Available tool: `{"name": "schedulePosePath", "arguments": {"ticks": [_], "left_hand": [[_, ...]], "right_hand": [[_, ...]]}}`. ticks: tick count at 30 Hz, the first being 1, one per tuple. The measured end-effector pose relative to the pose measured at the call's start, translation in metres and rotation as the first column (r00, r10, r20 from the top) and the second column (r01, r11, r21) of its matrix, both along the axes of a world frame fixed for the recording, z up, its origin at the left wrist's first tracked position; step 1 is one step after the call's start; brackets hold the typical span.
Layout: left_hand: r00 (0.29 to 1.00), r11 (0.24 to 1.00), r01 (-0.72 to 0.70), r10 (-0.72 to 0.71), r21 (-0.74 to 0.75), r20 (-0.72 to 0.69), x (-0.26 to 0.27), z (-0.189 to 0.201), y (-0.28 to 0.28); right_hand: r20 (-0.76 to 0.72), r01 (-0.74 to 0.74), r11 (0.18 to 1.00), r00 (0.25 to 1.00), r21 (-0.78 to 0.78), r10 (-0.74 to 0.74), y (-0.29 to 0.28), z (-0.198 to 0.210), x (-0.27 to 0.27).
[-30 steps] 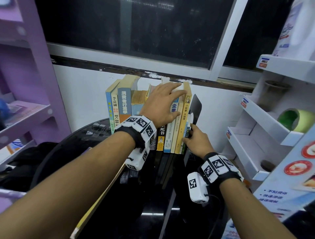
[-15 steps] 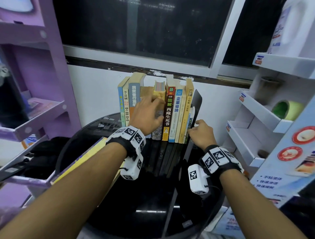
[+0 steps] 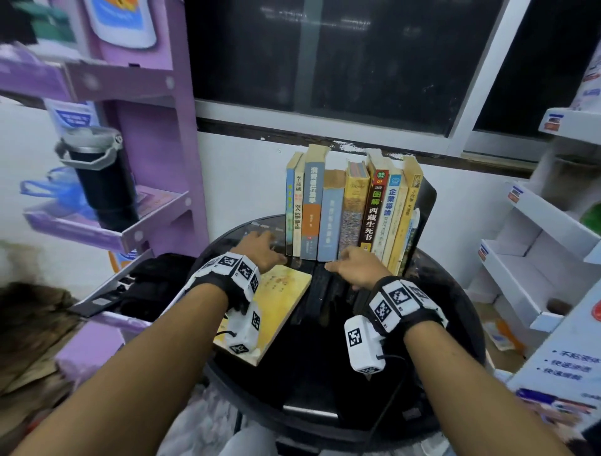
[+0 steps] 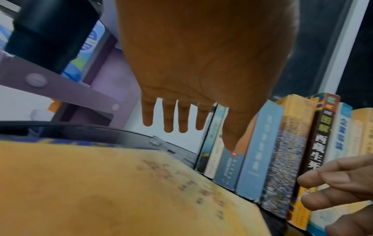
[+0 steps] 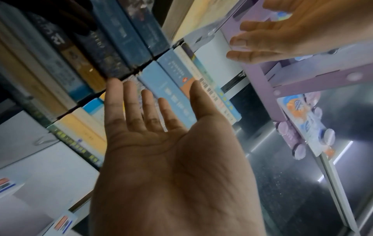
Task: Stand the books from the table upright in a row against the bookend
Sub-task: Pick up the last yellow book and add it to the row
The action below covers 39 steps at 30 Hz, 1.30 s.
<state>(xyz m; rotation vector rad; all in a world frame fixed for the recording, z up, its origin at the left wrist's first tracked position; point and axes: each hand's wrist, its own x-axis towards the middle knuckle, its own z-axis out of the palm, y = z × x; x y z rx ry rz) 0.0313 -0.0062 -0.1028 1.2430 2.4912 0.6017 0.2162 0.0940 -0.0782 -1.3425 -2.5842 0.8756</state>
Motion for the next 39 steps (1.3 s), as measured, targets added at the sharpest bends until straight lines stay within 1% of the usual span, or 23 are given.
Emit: {"name": "schedulePosePath", "arguments": {"ticks": [3,6,8,12,15,18,20,23,26,28,30,33,35,37,39], "left_hand": [[0.998,0.996,-0.054,0.056,-0.073,0.035,-0.013,-0.007,-0.018],[0.995,0.986,-0.071,0.081,-0.149,0.060,-0.023,-0.014,-0.030],[0.993,0.982,-0.068,0.083,-0.177,0.081,-0.026,-0.017,-0.036],[0.998,0.977,-0.051,0.056,-0.205,0.021,-0.023,-0.015,-0.038],[0.998,0.971,-0.046,0.052,-0.233,0.019,-0.021,-0.012,-0.037],[0.995,0.970,-0.063,0.078,-0.234,0.054,-0.021,-0.011,-0.036],[0.993,0.969,-0.068,0.090,-0.238,0.082,-0.022,-0.011,-0.036],[0.990,0.971,-0.046,0.076,-0.233,0.123,-0.022,-0.007,-0.036],[0.981,0.984,-0.038,0.070,-0.176,0.182,-0.022,-0.001,-0.035],[0.969,0.993,-0.045,0.069,-0.105,0.239,-0.022,0.004,-0.036],[0.952,0.999,-0.039,0.044,-0.021,0.304,-0.022,0.010,-0.036],[0.924,0.994,-0.032,-0.010,0.103,0.383,-0.020,0.017,-0.034],[0.906,0.982,-0.043,-0.039,0.184,0.421,-0.015,0.024,-0.031],[0.876,0.961,-0.055,-0.084,0.272,0.476,-0.008,0.032,-0.028],[0.836,0.926,-0.082,-0.138,0.369,0.532,0.001,0.041,-0.025]], "right_hand": [[0.074,-0.084,0.996,0.993,-0.042,0.087,-0.014,-0.005,-0.021],[0.139,-0.138,0.988,0.980,-0.063,0.146,-0.023,-0.011,-0.038],[0.168,-0.141,0.988,0.975,-0.057,0.149,-0.027,-0.016,-0.047],[0.215,-0.142,0.990,0.966,-0.012,0.141,-0.027,-0.025,-0.059],[0.228,-0.135,0.990,0.966,0.031,0.125,-0.026,-0.032,-0.063],[0.254,-0.133,0.990,0.960,0.055,0.115,-0.025,-0.035,-0.062],[0.267,-0.132,0.990,0.957,0.046,0.115,-0.022,-0.035,-0.061],[0.249,-0.132,0.991,0.960,0.015,0.124,-0.020,-0.034,-0.059],[0.212,-0.140,0.990,0.967,-0.014,0.140,-0.018,-0.030,-0.056],[0.170,-0.136,0.991,0.976,-0.021,0.137,-0.015,-0.025,-0.053],[0.107,-0.119,0.992,0.987,-0.035,0.123,-0.013,-0.020,-0.048],[-0.019,-0.066,0.993,0.998,-0.102,0.065,-0.008,-0.009,-0.039],[-0.068,-0.060,0.997,0.996,-0.058,0.056,-0.002,-0.001,-0.034],[-0.090,-0.038,0.998,0.995,0.051,0.043,0.004,0.006,-0.027],[-0.142,0.023,0.988,0.990,0.152,-0.002,0.010,0.013,-0.019]]}}
